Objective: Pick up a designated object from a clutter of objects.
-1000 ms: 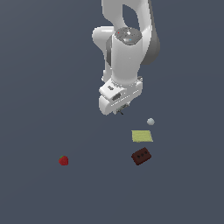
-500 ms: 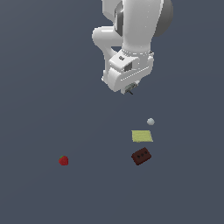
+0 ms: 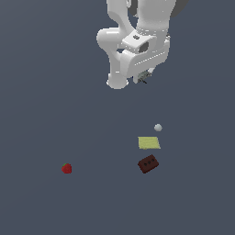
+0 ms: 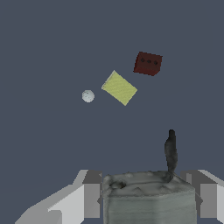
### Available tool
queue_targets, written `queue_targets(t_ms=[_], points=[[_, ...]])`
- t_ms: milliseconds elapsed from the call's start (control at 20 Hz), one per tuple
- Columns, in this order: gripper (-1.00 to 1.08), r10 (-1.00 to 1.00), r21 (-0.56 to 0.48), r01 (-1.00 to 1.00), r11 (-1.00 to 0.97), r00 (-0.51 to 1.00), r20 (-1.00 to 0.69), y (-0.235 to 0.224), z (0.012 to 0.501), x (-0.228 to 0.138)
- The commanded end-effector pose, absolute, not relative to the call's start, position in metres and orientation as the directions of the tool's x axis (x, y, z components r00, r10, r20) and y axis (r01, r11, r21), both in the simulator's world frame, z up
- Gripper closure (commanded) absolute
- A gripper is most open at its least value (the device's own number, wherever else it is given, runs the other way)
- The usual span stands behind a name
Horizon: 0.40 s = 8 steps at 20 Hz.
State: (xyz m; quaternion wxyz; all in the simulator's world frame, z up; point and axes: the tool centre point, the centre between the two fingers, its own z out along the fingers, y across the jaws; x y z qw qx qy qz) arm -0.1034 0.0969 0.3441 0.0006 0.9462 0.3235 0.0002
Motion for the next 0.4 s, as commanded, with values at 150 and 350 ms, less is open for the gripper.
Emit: queue_targets(t_ms=[150,350], points=[[1.08,0.612,0.000,0.612,-0.791,0.791,0.000,0.1012,0.3539,-0.1084],[1.08,0.612,0.000,0.612,-0.791,0.791,0.000,0.1010,0.3529,-0.1071]])
